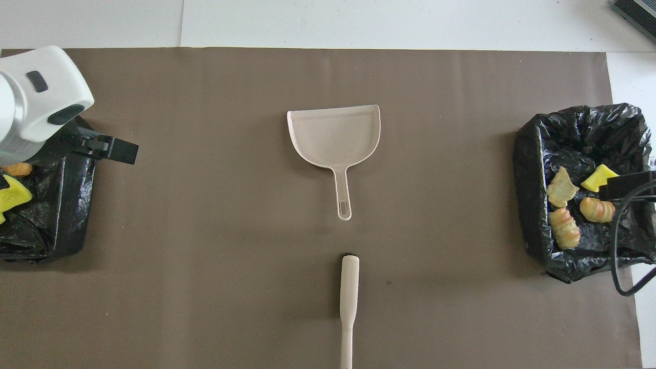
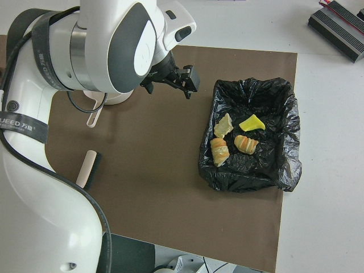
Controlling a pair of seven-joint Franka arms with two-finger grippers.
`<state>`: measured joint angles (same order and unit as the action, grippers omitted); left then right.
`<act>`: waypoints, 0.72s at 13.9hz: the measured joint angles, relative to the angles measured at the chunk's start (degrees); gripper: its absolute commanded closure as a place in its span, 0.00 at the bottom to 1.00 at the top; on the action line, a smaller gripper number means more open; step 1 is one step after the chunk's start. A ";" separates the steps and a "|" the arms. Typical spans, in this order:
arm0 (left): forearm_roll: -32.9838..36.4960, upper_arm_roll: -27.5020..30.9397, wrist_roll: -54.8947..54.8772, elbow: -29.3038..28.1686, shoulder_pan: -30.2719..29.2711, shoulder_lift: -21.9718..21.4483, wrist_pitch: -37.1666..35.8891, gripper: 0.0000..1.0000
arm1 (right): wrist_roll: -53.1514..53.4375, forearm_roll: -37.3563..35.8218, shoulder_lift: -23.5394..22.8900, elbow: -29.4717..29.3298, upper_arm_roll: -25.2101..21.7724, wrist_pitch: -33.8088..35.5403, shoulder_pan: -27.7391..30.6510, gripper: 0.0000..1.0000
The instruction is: Sweep and dump trash in bin
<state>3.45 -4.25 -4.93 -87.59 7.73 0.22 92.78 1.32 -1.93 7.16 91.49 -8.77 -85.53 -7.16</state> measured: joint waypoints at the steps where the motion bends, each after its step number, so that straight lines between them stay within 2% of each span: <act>1: -0.67 0.04 -1.63 0.41 -1.16 -0.59 -1.69 0.00 | 0.00 0.00 0.00 0.00 0.00 0.00 0.00 0.00; 5: -3.68 0.34 -3.73 0.87 -4.75 -2.61 -5.48 0.00 | 0.00 0.00 0.00 0.00 0.00 0.00 0.00 0.00; 10: -3.87 0.66 -4.10 0.85 -5.20 -3.57 -6.04 0.00 | 0.00 0.00 0.00 0.00 0.00 0.00 0.00 0.00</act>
<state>-0.42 -3.59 -9.02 -86.73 2.53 -3.34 86.74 1.32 -1.93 7.16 91.49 -8.77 -85.53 -7.16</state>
